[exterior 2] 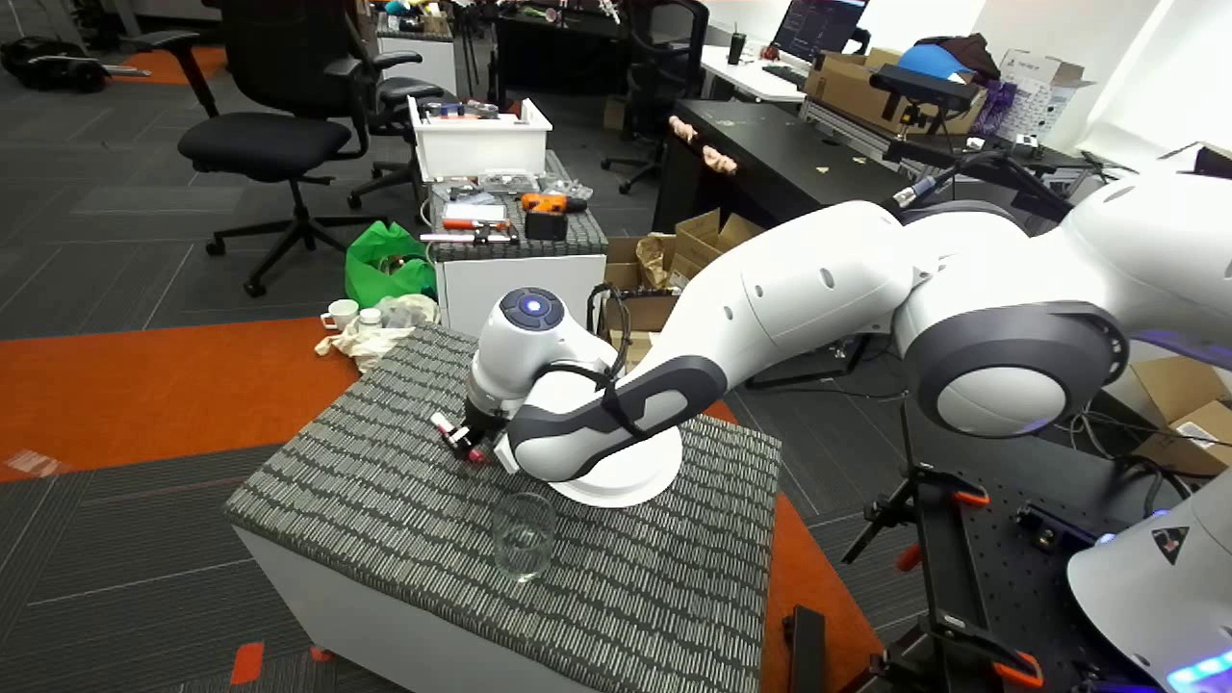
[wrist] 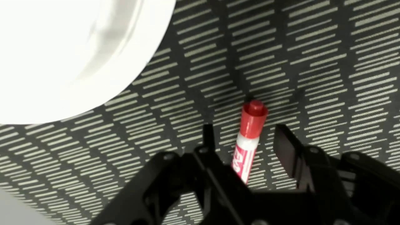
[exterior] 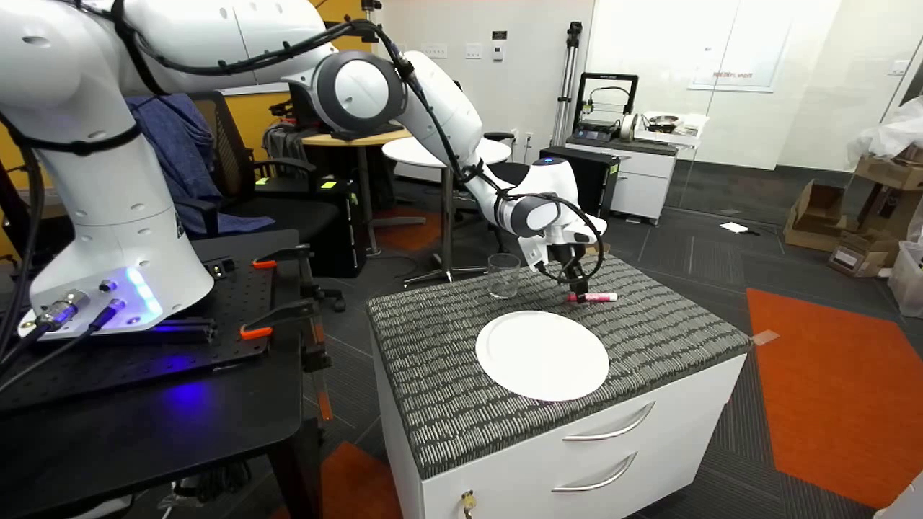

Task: Put the orange sharpie in the cup

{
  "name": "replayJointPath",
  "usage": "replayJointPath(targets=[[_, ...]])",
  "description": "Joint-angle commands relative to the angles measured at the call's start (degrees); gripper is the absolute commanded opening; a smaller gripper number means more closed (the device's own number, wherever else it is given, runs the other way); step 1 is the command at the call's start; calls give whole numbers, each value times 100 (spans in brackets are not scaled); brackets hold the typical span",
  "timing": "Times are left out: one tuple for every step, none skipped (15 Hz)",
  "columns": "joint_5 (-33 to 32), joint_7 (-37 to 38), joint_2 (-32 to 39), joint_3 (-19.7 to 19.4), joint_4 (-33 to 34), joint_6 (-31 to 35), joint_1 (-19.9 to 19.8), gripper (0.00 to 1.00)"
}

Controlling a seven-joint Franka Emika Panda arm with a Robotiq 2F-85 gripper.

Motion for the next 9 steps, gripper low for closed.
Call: replayJointPath(targets=[[43, -230, 0, 124, 143, -299, -83, 86], [47, -252, 0, 150, 145, -318, -100, 87], [52, -276, 0, 179, 148, -335, -117, 88], [56, -300, 0, 209, 146, -347, -135, 91], [59, -316, 0, 225, 146, -375, -145, 91], [61, -357, 0, 256, 146, -392, -164, 87], [60, -423, 0, 289, 142, -403, -184, 85], [64, -453, 0, 314, 143, -425, -200, 86], [63, -503, 0, 336, 143, -440, -214, 84]])
